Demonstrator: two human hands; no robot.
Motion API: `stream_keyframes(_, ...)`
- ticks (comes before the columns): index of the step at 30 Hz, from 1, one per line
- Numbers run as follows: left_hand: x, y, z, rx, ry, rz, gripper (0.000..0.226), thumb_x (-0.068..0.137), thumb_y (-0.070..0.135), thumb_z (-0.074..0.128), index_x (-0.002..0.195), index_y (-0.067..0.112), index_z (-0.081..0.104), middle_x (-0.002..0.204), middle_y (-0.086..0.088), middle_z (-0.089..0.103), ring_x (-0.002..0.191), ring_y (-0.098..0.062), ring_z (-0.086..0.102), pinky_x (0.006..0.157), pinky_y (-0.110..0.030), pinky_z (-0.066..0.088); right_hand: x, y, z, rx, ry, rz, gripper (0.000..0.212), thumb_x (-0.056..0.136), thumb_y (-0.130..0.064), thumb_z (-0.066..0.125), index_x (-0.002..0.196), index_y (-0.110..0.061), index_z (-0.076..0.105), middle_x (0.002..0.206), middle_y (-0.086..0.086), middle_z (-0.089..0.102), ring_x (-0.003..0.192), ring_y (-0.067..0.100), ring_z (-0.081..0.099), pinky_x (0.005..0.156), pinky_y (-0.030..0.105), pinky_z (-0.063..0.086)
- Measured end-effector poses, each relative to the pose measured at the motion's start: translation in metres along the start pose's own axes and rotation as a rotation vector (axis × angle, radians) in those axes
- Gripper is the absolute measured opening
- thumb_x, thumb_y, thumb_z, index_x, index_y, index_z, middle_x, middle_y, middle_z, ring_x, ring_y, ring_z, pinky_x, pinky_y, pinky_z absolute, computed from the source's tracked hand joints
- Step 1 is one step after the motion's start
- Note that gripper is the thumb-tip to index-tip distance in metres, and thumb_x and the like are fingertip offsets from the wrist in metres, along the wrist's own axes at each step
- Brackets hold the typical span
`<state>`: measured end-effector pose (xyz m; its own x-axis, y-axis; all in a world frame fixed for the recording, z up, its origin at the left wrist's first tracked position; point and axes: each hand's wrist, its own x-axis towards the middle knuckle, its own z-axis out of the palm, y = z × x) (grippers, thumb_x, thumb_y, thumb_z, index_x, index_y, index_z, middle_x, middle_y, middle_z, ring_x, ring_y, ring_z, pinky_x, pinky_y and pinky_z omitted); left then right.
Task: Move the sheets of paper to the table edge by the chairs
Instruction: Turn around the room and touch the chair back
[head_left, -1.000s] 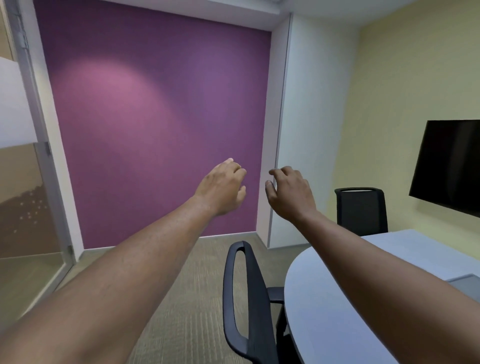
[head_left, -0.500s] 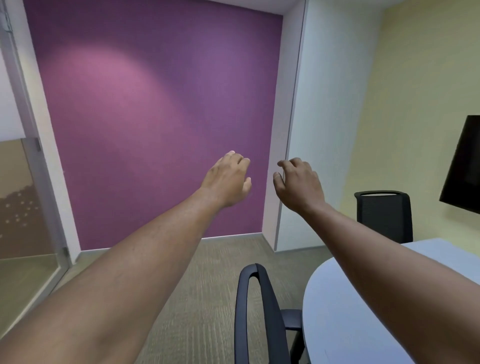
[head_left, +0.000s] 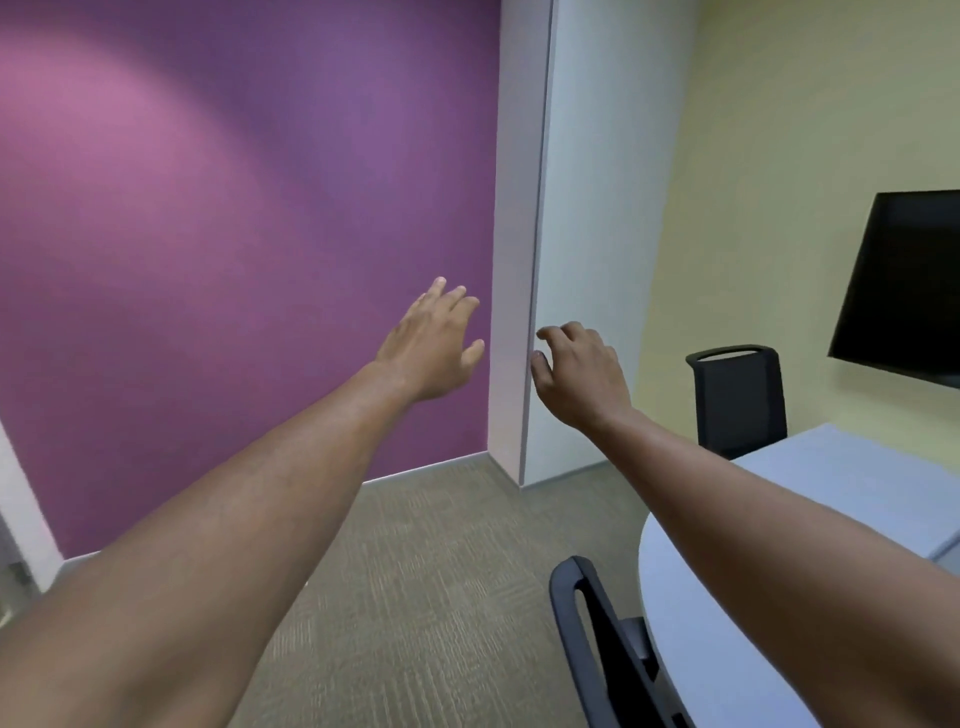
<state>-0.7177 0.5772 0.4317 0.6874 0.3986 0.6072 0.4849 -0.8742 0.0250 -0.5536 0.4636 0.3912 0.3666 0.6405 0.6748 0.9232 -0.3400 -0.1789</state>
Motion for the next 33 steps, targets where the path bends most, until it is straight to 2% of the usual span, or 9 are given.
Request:
stream_keyframes(9,0.013,-0.077,0.029,-0.050,-0.042,0.050,0.061,0.094,0.036,0.049,0.146,0.009,0.034,0.158,-0.011,0.028,0.150,-0.029,0.010,0.121,-0.045,0.017,0.029,-0.037,0.043,-0.087,0.001,0.122,0.039,0.095,-0.029,0.042,0.127,-0.013,0.057,0.120,0.013,0.061,0.109,0.035,0.054,0.087,0.046,0.044)
stream_keyframes(12,0.024,-0.095,0.045,-0.061,-0.030,0.051,0.060,0.093,0.036,0.050,0.146,0.012,0.034,0.161,-0.010,0.017,0.151,-0.028,0.003,0.121,-0.046,0.017,0.039,-0.038,0.055,-0.100,0.014,0.146,0.036,0.095,-0.028,0.042,0.123,-0.013,0.058,0.118,0.013,0.061,0.107,0.035,0.053,0.085,0.046,0.044)
stream_keyframes(15,0.038,-0.103,0.066,-0.090,-0.010,0.043,0.059,0.092,0.035,0.051,0.145,0.015,0.033,0.163,-0.010,0.004,0.150,-0.029,-0.006,0.119,-0.049,0.016,0.047,-0.032,0.069,-0.124,0.007,0.168,0.037,0.094,-0.027,0.042,0.126,-0.014,0.056,0.121,0.012,0.060,0.109,0.034,0.052,0.086,0.046,0.043)
stream_keyframes(23,0.093,-0.094,0.125,-0.089,0.025,0.151,0.063,0.091,0.033,0.052,0.147,0.015,0.029,0.163,-0.014,0.001,0.150,-0.032,-0.011,0.119,-0.045,0.004,0.080,0.016,0.101,-0.192,0.092,0.256,0.037,0.095,-0.023,0.042,0.129,-0.016,0.055,0.121,0.010,0.061,0.109,0.034,0.051,0.084,0.045,0.041)
stream_keyframes(28,0.143,-0.082,0.163,-0.101,-0.011,0.231,0.061,0.092,0.035,0.049,0.146,0.017,0.029,0.163,-0.013,0.000,0.150,-0.032,-0.010,0.120,-0.045,0.004,0.105,0.065,0.120,-0.257,0.131,0.302,0.036,0.094,-0.024,0.043,0.127,-0.016,0.056,0.121,0.010,0.062,0.107,0.034,0.053,0.083,0.044,0.041)
stream_keyframes(33,0.188,-0.068,0.205,-0.123,-0.080,0.266,0.062,0.091,0.033,0.049,0.147,0.016,0.028,0.163,-0.013,-0.001,0.150,-0.032,-0.009,0.121,-0.046,0.005,0.133,0.110,0.140,-0.308,0.083,0.309,0.038,0.096,-0.028,0.041,0.130,-0.017,0.053,0.123,0.009,0.061,0.110,0.031,0.052,0.088,0.045,0.041)
